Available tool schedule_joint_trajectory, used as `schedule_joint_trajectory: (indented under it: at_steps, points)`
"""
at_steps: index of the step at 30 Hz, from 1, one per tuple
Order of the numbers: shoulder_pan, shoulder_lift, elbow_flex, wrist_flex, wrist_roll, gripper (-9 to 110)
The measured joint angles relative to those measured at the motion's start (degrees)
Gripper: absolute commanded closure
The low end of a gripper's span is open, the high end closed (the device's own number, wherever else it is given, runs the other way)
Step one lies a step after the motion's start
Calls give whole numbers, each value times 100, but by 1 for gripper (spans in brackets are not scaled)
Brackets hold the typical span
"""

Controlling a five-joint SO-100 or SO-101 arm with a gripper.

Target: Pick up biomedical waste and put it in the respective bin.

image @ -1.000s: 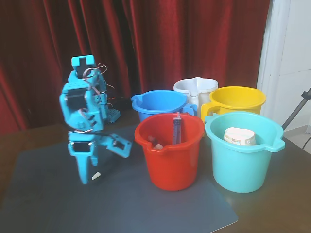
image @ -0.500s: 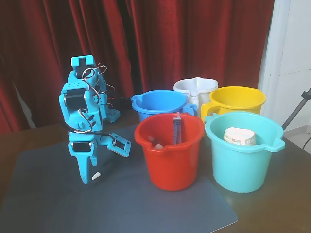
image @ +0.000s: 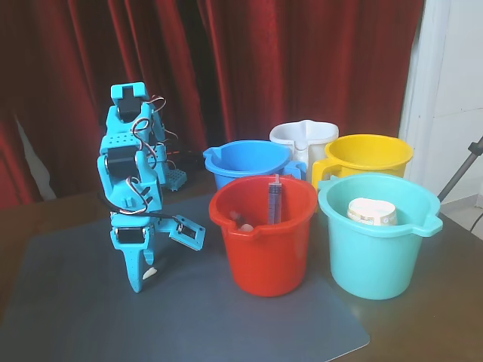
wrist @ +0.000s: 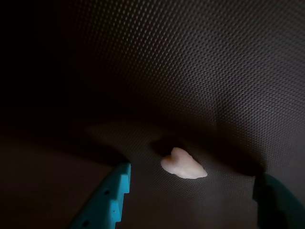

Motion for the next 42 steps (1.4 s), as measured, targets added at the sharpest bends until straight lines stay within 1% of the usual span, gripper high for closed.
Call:
schedule_joint_trajectory:
  at_steps: [12, 15, 17, 18, 20, 32, 33, 35, 42]
  points:
    - [0, 0, 26, -18, 44, 74]
    - [0, 9, 44, -35, 44, 79]
    - [0, 9, 97, -97, 44, 85]
    - [0, 9, 105, -229, 53, 90]
    - [0, 9, 114, -343, 53, 93]
    - [0, 79, 536, -879, 53, 94]
    - [0, 62, 580, -932, 53, 95]
    - [0, 62, 589, -949, 53, 102]
    - [0, 53, 589, -958, 167, 102]
